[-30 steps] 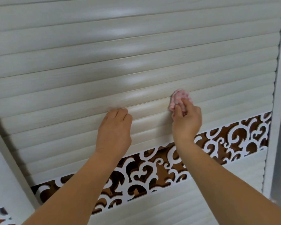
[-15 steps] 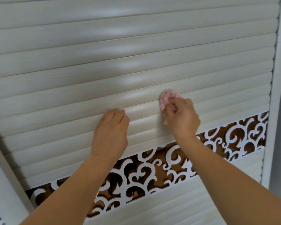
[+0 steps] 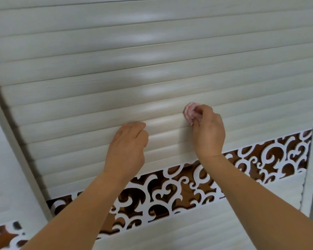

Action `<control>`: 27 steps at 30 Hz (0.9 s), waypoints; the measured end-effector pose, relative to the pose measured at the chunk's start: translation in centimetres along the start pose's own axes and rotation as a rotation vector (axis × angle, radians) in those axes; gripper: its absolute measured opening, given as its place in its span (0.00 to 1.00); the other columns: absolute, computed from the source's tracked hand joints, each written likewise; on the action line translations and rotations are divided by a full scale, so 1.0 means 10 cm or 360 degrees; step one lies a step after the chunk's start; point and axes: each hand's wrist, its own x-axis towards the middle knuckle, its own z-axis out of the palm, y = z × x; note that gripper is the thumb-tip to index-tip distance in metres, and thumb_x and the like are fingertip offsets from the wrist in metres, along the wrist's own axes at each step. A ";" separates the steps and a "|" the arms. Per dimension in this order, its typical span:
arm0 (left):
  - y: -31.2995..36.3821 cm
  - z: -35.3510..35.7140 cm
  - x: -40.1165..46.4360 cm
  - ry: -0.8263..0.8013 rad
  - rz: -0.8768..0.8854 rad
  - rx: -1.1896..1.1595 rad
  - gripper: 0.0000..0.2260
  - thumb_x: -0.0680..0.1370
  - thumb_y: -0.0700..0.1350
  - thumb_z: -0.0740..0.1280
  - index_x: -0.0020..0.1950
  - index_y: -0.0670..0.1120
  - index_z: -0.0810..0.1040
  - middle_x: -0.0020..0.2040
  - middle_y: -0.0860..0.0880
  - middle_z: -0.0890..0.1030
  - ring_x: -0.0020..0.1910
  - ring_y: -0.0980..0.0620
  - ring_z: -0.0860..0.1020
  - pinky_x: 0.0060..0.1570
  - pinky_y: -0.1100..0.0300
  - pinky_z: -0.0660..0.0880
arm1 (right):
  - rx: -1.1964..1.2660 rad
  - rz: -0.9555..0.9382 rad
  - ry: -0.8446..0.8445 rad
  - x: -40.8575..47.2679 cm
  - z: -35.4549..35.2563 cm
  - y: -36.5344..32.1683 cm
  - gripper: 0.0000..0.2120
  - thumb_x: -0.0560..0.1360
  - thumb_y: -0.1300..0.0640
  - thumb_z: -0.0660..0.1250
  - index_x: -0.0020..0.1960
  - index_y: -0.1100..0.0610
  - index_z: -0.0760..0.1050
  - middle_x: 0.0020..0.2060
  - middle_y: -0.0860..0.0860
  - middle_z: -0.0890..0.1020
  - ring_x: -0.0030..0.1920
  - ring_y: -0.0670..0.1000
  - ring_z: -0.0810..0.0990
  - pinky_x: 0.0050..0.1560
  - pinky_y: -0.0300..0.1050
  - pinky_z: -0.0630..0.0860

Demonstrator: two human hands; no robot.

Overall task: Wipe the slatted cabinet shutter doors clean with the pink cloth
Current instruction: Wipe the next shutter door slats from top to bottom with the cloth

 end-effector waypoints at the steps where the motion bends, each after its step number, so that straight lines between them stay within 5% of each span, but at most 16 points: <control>1: -0.04 -0.03 -0.03 0.0018 -0.0010 0.0026 0.12 0.66 0.32 0.51 0.35 0.42 0.73 0.51 0.40 0.80 0.52 0.41 0.78 0.58 0.49 0.70 | 0.0003 -0.0122 -0.0013 -0.07 0.06 -0.10 0.09 0.73 0.68 0.67 0.54 0.64 0.76 0.40 0.58 0.82 0.39 0.58 0.78 0.36 0.50 0.76; 5: -0.18 -0.14 -0.11 0.0087 -0.0083 0.0077 0.11 0.65 0.33 0.52 0.35 0.43 0.72 0.50 0.42 0.80 0.51 0.43 0.75 0.56 0.54 0.63 | -0.0023 -0.0510 -0.0063 -0.28 0.28 -0.51 0.05 0.71 0.66 0.68 0.45 0.61 0.78 0.33 0.54 0.79 0.31 0.54 0.75 0.33 0.45 0.72; 11: -0.30 -0.25 -0.17 0.0147 -0.0145 0.0094 0.09 0.66 0.36 0.53 0.35 0.45 0.71 0.47 0.45 0.78 0.49 0.47 0.71 0.52 0.56 0.62 | -0.0016 -0.0984 -0.0144 -0.44 0.52 -0.86 0.12 0.72 0.61 0.62 0.51 0.58 0.81 0.47 0.55 0.84 0.48 0.56 0.82 0.48 0.48 0.76; 16: -0.40 -0.20 -0.18 0.0071 -0.0060 0.0154 0.11 0.66 0.35 0.50 0.34 0.44 0.72 0.56 0.41 0.79 0.56 0.45 0.71 0.62 0.49 0.63 | -0.0168 -0.1180 -0.0114 -0.25 0.29 -0.47 0.14 0.71 0.61 0.63 0.53 0.55 0.82 0.51 0.52 0.84 0.51 0.55 0.81 0.52 0.48 0.73; 20: -0.40 -0.19 -0.23 0.0039 -0.0042 0.0249 0.12 0.68 0.35 0.50 0.35 0.44 0.71 0.59 0.42 0.78 0.58 0.45 0.72 0.64 0.41 0.65 | -0.0059 -0.0587 -0.0208 -0.08 -0.03 0.04 0.12 0.78 0.54 0.58 0.48 0.44 0.80 0.46 0.45 0.83 0.49 0.50 0.81 0.59 0.52 0.74; 24: -0.39 -0.19 -0.21 0.0063 -0.0035 0.0281 0.12 0.69 0.34 0.50 0.34 0.42 0.72 0.58 0.41 0.79 0.58 0.42 0.76 0.64 0.39 0.65 | -0.0022 0.0051 0.0021 -0.03 -0.04 0.05 0.10 0.75 0.60 0.58 0.47 0.56 0.78 0.42 0.52 0.82 0.42 0.53 0.78 0.46 0.46 0.75; 27: -0.39 -0.20 -0.21 0.0066 -0.0033 0.0259 0.12 0.69 0.34 0.50 0.34 0.42 0.72 0.56 0.40 0.79 0.57 0.42 0.77 0.64 0.38 0.65 | 0.0145 0.0047 -0.0047 -0.19 0.15 -0.27 0.10 0.73 0.66 0.61 0.46 0.56 0.78 0.43 0.52 0.80 0.45 0.56 0.79 0.46 0.49 0.74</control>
